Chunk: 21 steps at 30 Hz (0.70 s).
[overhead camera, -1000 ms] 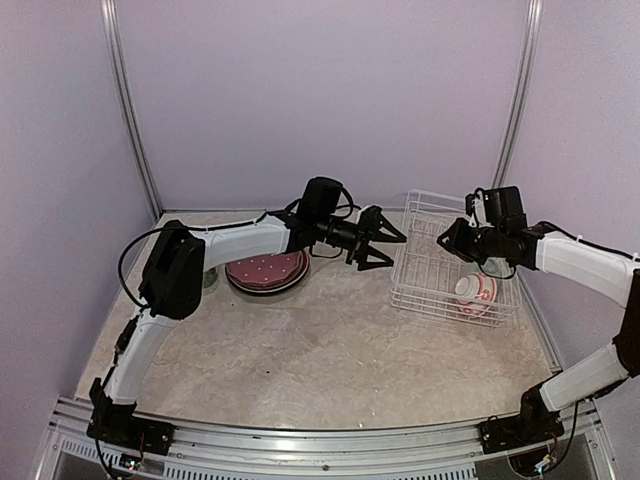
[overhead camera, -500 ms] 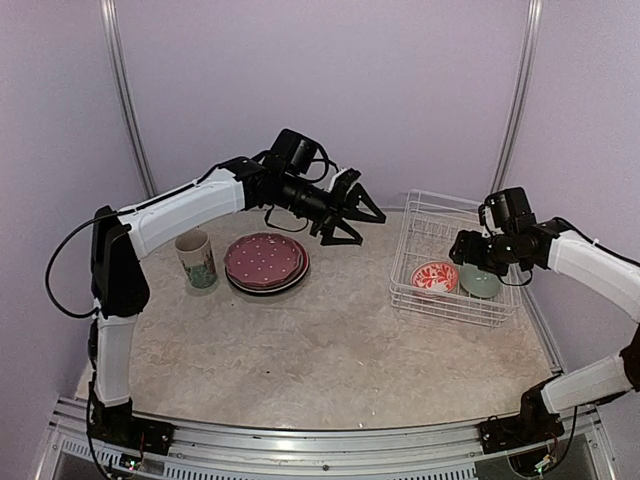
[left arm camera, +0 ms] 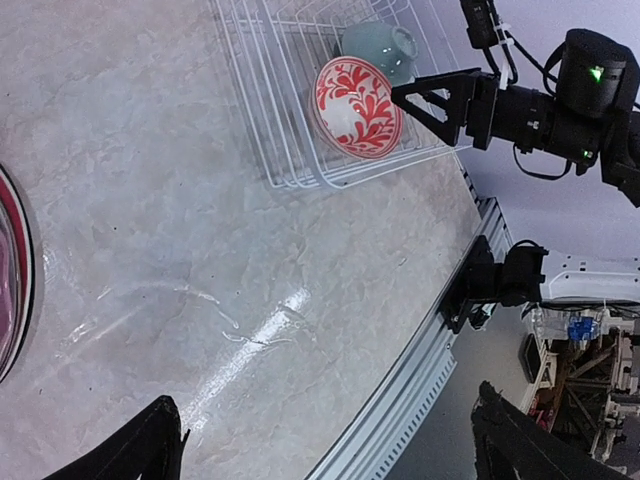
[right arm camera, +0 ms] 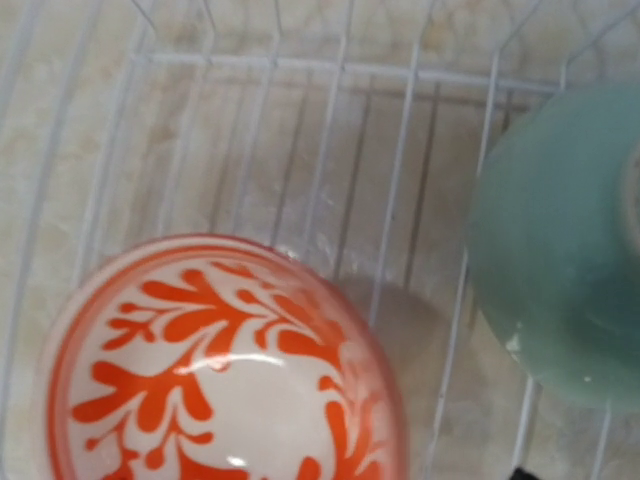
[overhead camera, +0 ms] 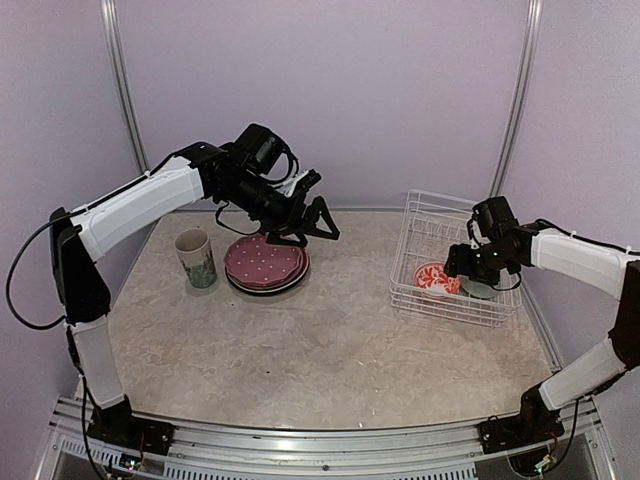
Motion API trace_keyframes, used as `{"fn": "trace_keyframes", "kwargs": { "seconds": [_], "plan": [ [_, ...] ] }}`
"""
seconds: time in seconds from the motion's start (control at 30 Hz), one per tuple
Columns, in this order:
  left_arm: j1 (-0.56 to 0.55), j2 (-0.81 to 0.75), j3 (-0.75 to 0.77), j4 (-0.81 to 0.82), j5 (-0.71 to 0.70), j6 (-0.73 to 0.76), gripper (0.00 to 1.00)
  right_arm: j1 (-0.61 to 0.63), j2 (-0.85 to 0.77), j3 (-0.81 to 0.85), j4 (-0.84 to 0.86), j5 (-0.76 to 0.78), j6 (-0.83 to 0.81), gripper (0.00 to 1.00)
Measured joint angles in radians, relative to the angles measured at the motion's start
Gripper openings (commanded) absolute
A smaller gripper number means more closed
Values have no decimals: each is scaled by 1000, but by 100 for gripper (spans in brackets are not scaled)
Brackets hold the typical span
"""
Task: Unload the mixed dishes from the dish rack
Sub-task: Grab the bowl from the dish rack.
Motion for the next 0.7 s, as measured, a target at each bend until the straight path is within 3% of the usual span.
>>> {"fn": "trace_keyframes", "kwargs": {
  "seconds": [0.23, 0.37, 0.7],
  "plan": [
    [2, -106, -154, 14, -100, 45, 96, 0, 64, 0, -9, 37, 13, 56],
    [4, -133, -166, 16, -136, 53, 97, 0, 102, -1, 20, 24, 33, 48],
    [4, -142, -168, 23, -163, 54, 97, 32, 208, 33, 35, 71, 89, 4]
  ]
}}
